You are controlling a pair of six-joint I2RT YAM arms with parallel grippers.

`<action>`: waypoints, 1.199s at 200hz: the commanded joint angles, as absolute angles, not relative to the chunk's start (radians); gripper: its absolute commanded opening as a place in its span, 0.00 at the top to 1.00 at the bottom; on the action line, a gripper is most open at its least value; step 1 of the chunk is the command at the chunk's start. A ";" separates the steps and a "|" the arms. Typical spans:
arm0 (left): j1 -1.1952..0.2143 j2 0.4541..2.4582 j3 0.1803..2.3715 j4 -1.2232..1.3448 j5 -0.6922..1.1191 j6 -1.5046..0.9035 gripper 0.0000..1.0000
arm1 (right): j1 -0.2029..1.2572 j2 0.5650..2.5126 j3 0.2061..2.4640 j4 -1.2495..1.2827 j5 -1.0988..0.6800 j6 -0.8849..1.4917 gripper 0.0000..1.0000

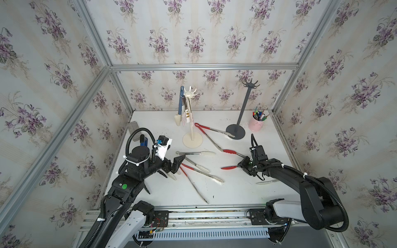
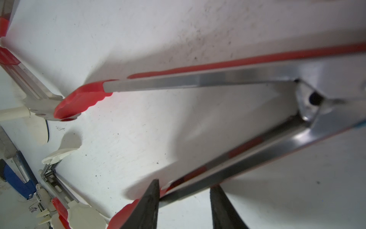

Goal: Hang food tongs on kitchen utensil racks
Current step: Pick up the food tongs from the center of the board.

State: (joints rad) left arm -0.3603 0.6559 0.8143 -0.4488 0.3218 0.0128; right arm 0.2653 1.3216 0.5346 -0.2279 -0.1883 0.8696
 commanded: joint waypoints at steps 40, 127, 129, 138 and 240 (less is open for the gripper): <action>-0.359 0.660 0.813 -0.444 0.324 -0.001 0.01 | 0.265 1.380 0.539 -0.256 -0.144 0.854 0.74; -0.360 0.684 0.816 -0.444 0.322 -0.019 0.01 | 0.265 1.306 0.560 -0.292 -0.115 0.817 0.88; -0.360 0.685 0.816 -0.443 0.320 -0.019 0.01 | 0.265 1.303 0.562 -0.296 -0.116 0.814 0.88; -0.360 0.690 0.818 -0.443 0.321 -0.020 0.01 | 0.265 1.292 0.572 -0.311 -0.114 0.803 0.88; -0.361 0.719 0.822 -0.434 0.318 -0.047 0.01 | 0.267 1.210 0.630 -0.374 -0.112 0.693 0.97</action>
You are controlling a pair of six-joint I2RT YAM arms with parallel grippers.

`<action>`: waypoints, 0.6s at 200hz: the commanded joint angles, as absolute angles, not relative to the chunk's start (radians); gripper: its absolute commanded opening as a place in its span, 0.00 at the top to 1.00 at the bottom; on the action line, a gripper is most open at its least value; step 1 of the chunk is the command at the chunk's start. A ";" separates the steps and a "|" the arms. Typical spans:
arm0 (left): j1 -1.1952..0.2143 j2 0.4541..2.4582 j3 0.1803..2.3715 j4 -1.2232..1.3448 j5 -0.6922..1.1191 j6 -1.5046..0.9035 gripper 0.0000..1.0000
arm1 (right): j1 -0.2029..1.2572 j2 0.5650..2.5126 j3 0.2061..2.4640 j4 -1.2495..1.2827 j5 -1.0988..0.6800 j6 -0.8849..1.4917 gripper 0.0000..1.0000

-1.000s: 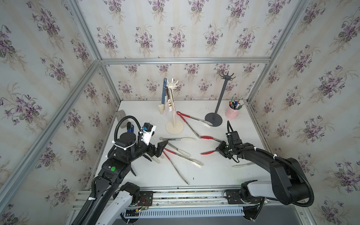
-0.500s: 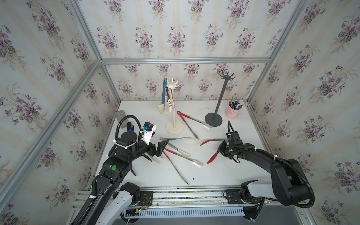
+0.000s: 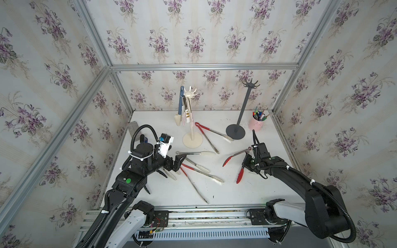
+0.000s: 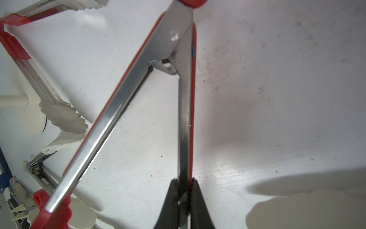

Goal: Hang food tongs on kitchen utensil racks
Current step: Pick up the food tongs from the center of the board.

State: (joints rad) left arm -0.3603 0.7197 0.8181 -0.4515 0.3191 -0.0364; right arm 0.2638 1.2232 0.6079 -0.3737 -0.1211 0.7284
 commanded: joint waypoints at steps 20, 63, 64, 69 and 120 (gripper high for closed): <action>-0.362 0.719 0.819 -0.431 0.319 -0.052 0.01 | 0.267 1.198 0.654 -0.382 -0.107 0.663 0.99; -0.365 0.715 0.813 -0.429 0.319 -0.068 0.01 | 0.270 1.143 0.682 -0.365 -0.110 0.589 1.00; -0.365 0.715 0.813 -0.429 0.320 -0.068 0.01 | 0.270 1.141 0.683 -0.364 -0.110 0.586 1.00; -0.366 0.715 0.813 -0.430 0.320 -0.070 0.01 | 0.273 1.132 0.685 -0.360 -0.108 0.573 1.00; -0.373 0.709 0.802 -0.428 0.322 -0.083 0.01 | 0.296 1.018 0.677 -0.284 -0.106 0.446 1.00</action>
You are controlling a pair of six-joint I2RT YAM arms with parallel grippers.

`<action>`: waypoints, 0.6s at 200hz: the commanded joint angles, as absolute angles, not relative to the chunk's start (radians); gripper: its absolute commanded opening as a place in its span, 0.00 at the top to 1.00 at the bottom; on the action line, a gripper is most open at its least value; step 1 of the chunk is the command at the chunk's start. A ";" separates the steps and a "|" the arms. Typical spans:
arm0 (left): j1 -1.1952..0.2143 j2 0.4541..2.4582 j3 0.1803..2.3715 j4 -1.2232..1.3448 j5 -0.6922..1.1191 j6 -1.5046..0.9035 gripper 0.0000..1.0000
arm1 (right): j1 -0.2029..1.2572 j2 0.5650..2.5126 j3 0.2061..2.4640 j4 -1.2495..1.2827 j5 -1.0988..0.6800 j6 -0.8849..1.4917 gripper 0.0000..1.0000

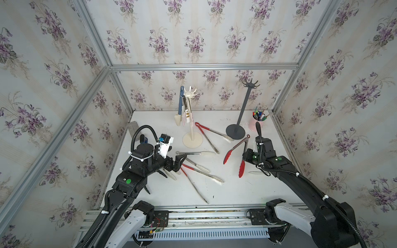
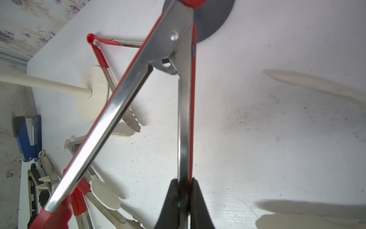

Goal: Hang food tongs on kitchen utensil racks
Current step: Pick up the food tongs from the center of the board.

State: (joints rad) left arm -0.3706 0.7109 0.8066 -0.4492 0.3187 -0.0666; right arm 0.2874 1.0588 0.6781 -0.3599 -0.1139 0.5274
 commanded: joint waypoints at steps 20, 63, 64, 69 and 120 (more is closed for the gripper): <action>-0.376 0.704 0.795 -0.426 0.317 -0.087 0.01 | 0.308 0.980 0.674 -0.250 -0.108 0.397 1.00; -0.380 0.674 0.776 -0.417 0.303 -0.089 0.01 | 0.321 0.887 0.653 -0.164 -0.106 0.280 1.00; -0.380 0.674 0.776 -0.417 0.302 -0.089 0.01 | 0.321 0.887 0.653 -0.162 -0.106 0.277 1.00; -0.380 0.671 0.775 -0.416 0.302 -0.089 0.01 | 0.321 0.881 0.653 -0.155 -0.105 0.263 1.00; -0.383 0.661 0.772 -0.414 0.305 -0.091 0.01 | 0.321 0.870 0.654 -0.078 -0.164 0.123 1.00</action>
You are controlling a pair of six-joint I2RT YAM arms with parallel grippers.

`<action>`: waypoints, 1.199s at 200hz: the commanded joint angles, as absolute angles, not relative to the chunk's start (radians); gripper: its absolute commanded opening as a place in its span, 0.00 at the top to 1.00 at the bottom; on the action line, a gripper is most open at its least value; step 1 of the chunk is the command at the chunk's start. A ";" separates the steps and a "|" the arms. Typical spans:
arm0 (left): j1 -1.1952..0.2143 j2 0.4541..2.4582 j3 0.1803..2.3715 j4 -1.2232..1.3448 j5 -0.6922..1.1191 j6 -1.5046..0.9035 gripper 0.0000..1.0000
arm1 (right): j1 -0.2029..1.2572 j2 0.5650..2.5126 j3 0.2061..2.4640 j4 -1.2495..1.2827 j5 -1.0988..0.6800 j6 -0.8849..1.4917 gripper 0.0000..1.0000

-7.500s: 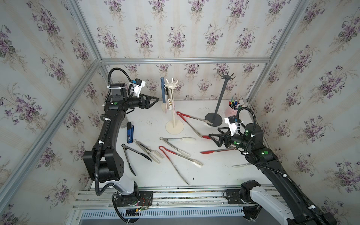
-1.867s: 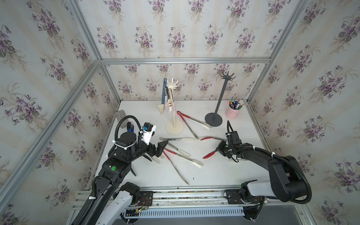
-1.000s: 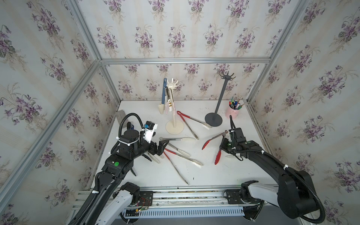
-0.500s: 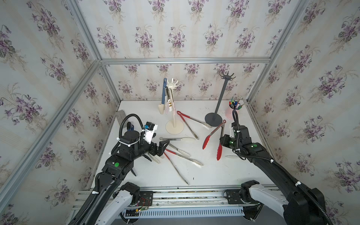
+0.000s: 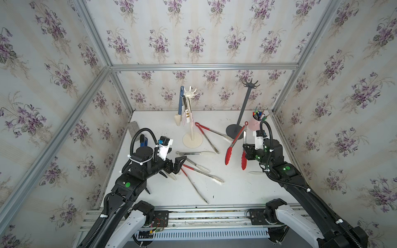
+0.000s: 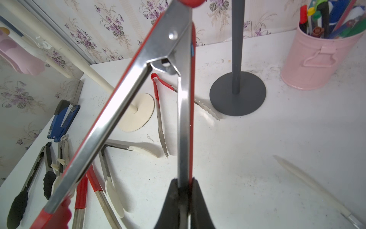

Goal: Hang food tongs on kitchen utensil racks
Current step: Pick up the food tongs from the center of the board.

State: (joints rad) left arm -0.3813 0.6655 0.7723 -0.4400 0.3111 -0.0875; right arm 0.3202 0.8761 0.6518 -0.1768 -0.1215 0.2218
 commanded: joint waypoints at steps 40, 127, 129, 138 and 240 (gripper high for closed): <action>-0.385 0.652 0.773 -0.413 0.298 -0.086 0.01 | 0.322 0.858 0.625 0.044 -0.289 -0.034 1.00; -0.391 0.610 0.778 -0.398 0.290 -0.047 0.01 | 0.321 0.930 0.644 0.194 -0.404 -0.195 1.00; -0.391 0.607 0.779 -0.396 0.289 -0.045 0.01 | 0.321 0.933 0.645 0.199 -0.406 -0.195 1.00; -0.393 0.596 0.780 -0.388 0.289 -0.037 0.01 | 0.322 0.945 0.650 0.218 -0.419 -0.196 1.00; -0.399 0.558 0.870 -0.373 0.328 0.002 0.01 | 0.322 1.155 0.781 0.336 -0.496 -0.226 1.00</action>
